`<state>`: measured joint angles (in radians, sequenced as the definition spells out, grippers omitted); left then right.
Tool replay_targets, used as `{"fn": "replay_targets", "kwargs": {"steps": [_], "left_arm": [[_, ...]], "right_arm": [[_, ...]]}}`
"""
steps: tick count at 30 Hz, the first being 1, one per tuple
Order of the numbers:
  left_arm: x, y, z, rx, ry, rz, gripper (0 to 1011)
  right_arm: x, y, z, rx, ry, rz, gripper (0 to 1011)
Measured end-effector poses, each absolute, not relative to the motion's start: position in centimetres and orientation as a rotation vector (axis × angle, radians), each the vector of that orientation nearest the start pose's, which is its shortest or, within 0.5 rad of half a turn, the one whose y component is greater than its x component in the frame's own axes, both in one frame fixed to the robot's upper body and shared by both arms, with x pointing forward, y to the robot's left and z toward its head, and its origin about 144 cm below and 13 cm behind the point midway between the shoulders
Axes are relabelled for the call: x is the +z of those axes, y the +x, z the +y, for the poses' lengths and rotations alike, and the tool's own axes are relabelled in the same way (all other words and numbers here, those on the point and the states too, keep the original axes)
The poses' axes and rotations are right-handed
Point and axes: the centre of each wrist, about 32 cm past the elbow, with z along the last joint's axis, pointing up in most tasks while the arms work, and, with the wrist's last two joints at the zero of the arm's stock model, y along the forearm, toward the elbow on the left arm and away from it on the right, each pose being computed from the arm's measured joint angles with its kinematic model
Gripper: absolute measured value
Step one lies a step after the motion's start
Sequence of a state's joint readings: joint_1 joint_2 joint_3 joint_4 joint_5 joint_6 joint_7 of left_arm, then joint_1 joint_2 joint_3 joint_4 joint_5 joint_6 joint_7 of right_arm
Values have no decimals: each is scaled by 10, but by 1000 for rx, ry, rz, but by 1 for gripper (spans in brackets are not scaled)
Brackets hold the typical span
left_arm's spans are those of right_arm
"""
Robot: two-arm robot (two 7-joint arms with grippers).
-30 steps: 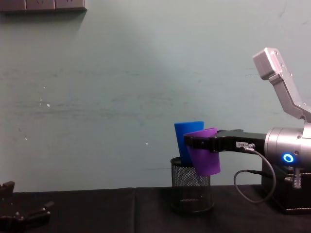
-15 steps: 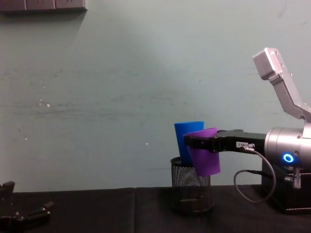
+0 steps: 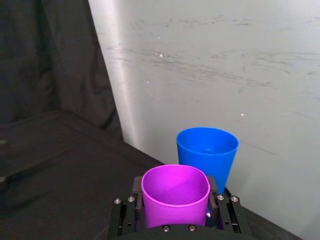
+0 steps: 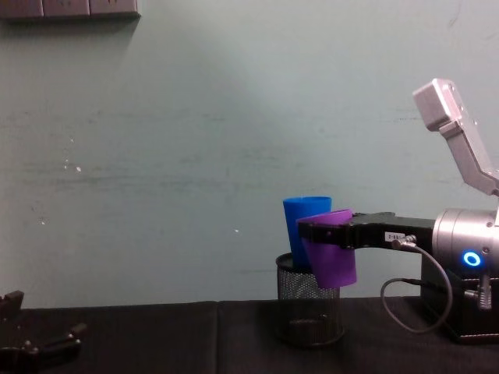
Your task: Pick up one cup with a gripper and tap it against the other cup.
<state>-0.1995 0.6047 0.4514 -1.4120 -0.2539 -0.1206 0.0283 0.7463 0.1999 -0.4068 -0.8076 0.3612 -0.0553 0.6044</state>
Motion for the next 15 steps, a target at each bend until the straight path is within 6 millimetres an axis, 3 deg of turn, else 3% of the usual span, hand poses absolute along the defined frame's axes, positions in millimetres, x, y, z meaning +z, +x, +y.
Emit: {"fn": "replay_targets", "kwargs": {"steps": [15], "left_arm": [[1140, 489, 310, 1248, 304, -285, 1000]], "right_arm": [[1203, 606, -250, -770, -24, -11, 724]]}}
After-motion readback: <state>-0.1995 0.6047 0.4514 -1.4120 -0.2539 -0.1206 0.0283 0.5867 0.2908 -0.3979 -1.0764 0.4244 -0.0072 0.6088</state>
